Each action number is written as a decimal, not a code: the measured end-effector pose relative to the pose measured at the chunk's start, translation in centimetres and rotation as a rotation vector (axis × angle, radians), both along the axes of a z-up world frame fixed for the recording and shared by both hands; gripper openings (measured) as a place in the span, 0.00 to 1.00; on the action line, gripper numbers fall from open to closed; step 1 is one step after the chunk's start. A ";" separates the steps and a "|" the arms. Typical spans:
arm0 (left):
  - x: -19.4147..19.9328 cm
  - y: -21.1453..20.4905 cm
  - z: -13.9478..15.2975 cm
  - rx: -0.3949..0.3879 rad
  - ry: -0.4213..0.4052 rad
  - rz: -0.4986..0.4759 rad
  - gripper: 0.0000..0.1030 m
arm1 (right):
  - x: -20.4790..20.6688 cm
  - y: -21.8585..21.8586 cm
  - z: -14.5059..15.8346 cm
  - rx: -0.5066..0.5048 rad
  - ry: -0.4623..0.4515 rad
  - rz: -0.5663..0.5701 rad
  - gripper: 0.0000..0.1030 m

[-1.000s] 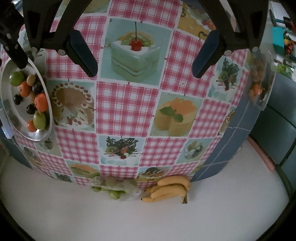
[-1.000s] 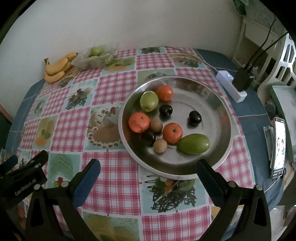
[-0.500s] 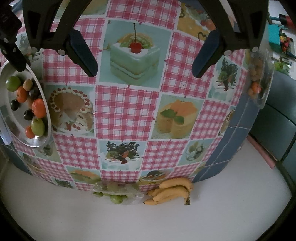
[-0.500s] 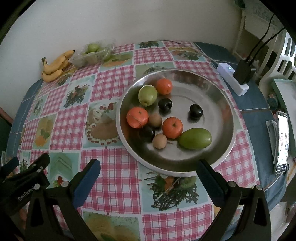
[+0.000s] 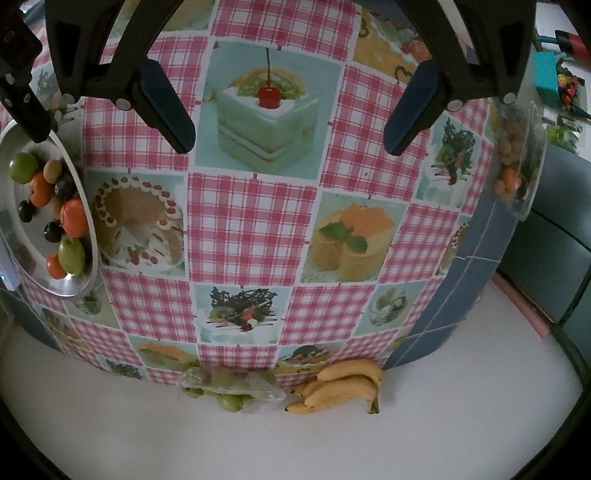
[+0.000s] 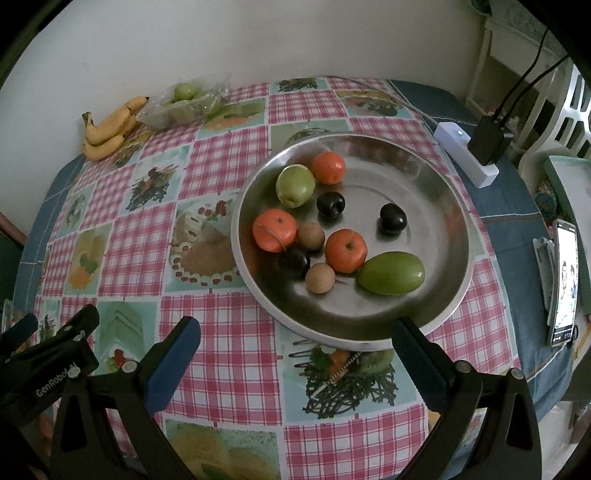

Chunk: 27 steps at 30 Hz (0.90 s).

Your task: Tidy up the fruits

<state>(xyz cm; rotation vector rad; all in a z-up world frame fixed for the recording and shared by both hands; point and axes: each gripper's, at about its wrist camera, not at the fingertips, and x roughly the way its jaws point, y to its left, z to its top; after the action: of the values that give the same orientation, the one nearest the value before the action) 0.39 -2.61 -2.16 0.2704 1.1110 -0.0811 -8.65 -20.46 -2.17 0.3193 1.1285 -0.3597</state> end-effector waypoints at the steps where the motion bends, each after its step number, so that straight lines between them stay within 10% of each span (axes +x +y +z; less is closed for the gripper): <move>1: 0.0 0.0 0.0 0.000 0.000 0.000 1.00 | 0.0 0.0 0.0 0.000 0.000 0.000 1.00; 27: -0.1 0.0 0.0 -0.006 -0.001 -0.003 1.00 | 0.1 0.1 -0.1 -0.001 0.002 -0.001 1.00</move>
<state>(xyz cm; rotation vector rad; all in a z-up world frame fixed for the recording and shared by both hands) 0.31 -2.63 -2.13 0.2665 1.1091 -0.0868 -8.59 -20.32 -2.23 0.3191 1.1305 -0.3619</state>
